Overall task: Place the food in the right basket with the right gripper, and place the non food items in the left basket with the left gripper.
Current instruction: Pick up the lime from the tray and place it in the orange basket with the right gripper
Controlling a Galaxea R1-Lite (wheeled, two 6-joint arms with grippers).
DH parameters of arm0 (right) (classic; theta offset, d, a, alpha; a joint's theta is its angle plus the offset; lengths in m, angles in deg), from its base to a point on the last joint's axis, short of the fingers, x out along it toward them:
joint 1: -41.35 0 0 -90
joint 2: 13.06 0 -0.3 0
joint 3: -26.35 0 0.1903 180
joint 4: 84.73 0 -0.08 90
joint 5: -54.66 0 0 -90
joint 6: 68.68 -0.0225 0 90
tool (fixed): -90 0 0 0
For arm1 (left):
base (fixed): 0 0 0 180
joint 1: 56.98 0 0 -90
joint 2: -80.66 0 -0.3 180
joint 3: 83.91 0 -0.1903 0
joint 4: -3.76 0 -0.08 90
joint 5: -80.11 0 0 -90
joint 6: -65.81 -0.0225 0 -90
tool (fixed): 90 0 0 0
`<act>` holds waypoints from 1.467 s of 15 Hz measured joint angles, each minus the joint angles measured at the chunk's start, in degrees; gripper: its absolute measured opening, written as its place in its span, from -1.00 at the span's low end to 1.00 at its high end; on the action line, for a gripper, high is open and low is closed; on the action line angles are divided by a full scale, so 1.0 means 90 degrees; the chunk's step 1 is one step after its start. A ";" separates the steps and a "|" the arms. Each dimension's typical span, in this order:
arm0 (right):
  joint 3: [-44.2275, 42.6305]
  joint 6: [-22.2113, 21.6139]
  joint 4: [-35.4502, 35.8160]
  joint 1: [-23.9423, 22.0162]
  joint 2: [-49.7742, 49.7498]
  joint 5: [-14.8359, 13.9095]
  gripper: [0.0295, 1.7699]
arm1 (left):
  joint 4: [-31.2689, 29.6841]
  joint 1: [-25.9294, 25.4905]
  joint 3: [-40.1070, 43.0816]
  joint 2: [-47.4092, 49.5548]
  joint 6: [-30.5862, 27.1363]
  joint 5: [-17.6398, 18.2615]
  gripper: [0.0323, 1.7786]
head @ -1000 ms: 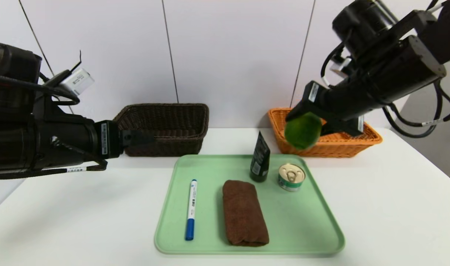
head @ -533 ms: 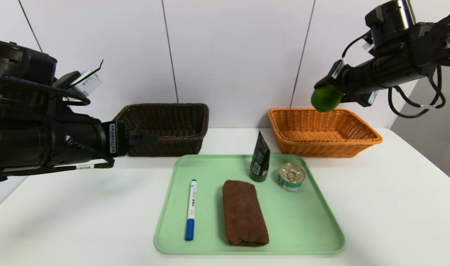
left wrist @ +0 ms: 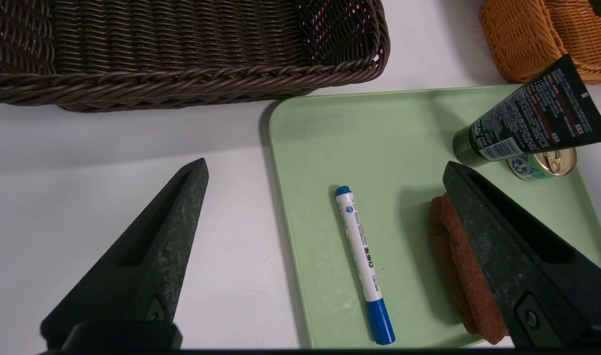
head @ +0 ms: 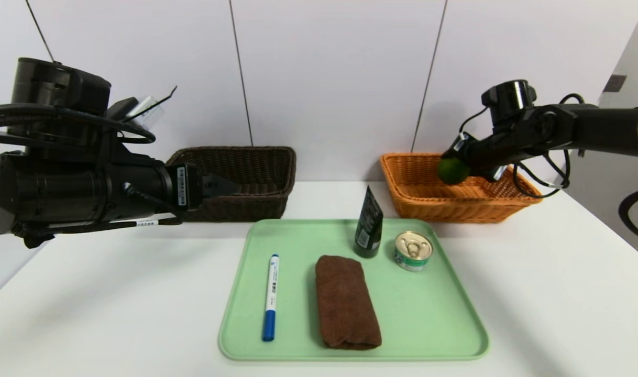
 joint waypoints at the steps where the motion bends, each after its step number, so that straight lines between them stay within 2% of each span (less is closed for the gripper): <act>1: 0.0000 0.0000 0.0016 -0.0007 0.0114 0.0003 0.08 | 0.0001 0.0000 -0.0011 -0.0041 0.0003 -0.0003 0.90; 6: -0.0004 0.0001 0.0148 -0.0028 0.0401 0.0073 0.08 | 0.0037 -0.0003 -0.0149 -0.0230 0.0012 0.0024 0.90; 16: 0.0003 -0.0046 0.0015 -0.0085 0.0257 0.0076 0.08 | 0.0049 0.0009 -0.0253 -0.0301 0.0024 0.0038 0.90; 18: 0.0003 -0.0073 -0.0131 -0.0095 0.0209 0.0076 0.29 | 0.0058 0.0009 -0.0253 -0.0286 0.0022 0.0038 0.90; 22: 0.0015 -0.0076 -0.0183 -0.0092 0.0058 0.0073 0.55 | 0.0058 0.0008 -0.0251 -0.0242 0.0041 0.0038 0.90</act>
